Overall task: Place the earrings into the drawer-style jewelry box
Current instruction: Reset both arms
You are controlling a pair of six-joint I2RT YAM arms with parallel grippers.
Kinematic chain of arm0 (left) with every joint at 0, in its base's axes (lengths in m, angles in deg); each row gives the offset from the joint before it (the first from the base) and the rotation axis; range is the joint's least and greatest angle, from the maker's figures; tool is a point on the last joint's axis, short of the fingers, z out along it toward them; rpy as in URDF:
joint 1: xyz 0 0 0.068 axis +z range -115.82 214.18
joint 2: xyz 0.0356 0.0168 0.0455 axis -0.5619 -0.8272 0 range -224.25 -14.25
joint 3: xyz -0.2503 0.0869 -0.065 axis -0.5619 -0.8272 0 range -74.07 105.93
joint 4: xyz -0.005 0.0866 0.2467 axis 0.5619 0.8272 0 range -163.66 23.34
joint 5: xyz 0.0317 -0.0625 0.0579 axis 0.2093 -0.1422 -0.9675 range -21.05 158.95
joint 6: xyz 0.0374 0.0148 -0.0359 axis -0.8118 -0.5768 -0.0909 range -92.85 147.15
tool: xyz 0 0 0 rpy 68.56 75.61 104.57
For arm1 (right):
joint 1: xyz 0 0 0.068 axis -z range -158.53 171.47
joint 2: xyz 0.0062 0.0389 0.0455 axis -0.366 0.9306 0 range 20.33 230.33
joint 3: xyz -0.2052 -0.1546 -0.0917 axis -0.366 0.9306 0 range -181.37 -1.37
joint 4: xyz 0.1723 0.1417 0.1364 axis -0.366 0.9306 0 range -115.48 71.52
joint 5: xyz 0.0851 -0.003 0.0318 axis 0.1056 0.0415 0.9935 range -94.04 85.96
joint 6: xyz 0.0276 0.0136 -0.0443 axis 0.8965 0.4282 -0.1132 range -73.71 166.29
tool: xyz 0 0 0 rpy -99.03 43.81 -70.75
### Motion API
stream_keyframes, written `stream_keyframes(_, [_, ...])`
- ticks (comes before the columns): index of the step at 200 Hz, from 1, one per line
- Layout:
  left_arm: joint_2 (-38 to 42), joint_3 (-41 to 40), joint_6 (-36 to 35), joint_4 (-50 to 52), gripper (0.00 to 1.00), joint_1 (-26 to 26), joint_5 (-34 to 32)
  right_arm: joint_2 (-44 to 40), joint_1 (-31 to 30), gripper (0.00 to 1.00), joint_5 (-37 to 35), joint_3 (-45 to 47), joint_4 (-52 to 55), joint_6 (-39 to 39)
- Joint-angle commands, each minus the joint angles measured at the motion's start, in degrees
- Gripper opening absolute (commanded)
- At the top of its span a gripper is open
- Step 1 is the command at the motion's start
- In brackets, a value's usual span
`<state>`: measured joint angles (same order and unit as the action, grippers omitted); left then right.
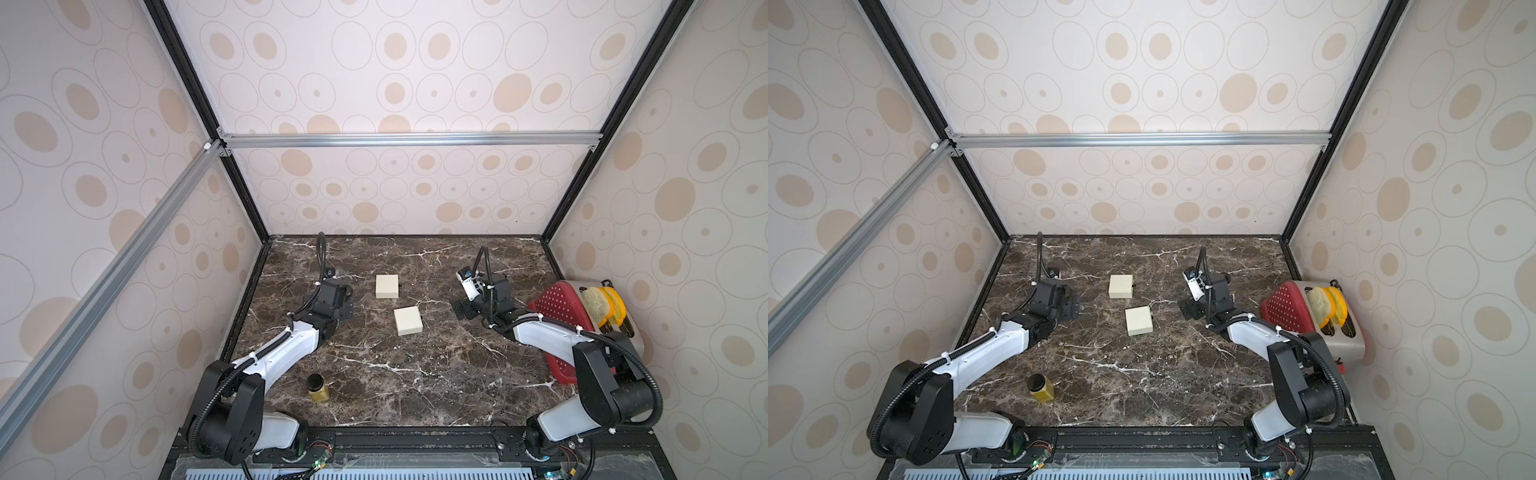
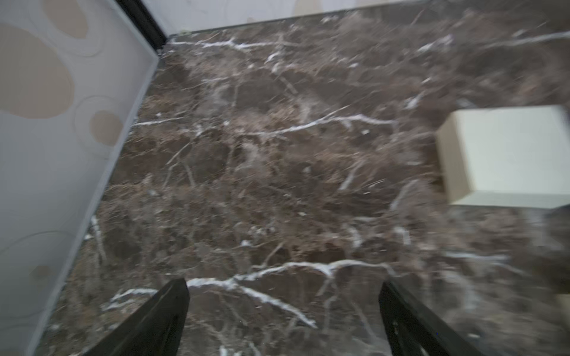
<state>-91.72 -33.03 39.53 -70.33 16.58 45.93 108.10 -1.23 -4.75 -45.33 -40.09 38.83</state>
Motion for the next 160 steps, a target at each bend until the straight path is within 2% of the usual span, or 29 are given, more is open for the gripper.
stream_keyframes(1, [1.4,-1.31,-10.53,-11.16,0.96,3.2,0.28,-0.53,1.68,0.99,-3.91,0.38,-5.57,-6.96])
stream_keyframes(22, [0.03,-3.24,-17.39,-15.46,0.96,3.62,1.45,-3.41,2.37,0.99,-6.48,4.28,-7.71,-8.15])
stream_keyframes(64, [-4.59,-9.77,-19.48,-30.29,0.95,4.94,5.63,-7.7,5.1,0.99,-6.79,14.18,-22.17,-9.44])
stream_keyframes(83, [-5.19,-12.27,-22.97,-36.67,0.97,5.2,7.33,-11.82,5.25,0.99,-8.28,15.83,-17.4,-9.0])
stream_keyframes(103, [-6.69,-14.14,-24.37,-42.77,0.98,5.71,6.3,-15.46,5.52,0.99,-10.2,20.13,-18.31,-6.9])
stream_keyframes(120, [-6.59,-13.72,-22.68,-42.27,0.98,7.36,7.2,-15.2,6.94,0.99,-10.14,22.5,-20.27,-5.72])
stream_keyframes(146, [-5.59,-15.96,-17.01,-45.51,0.98,12.73,11.31,-10.4,10.41,0.99,-8.38,26.28,-32.43,-4.96])
stream_keyframes(160, [-6.05,-17.64,-14.75,-48.86,0.99,14.52,11.43,-7.61,12.01,0.99,-7.49,27.27,-37.95,-4.88])
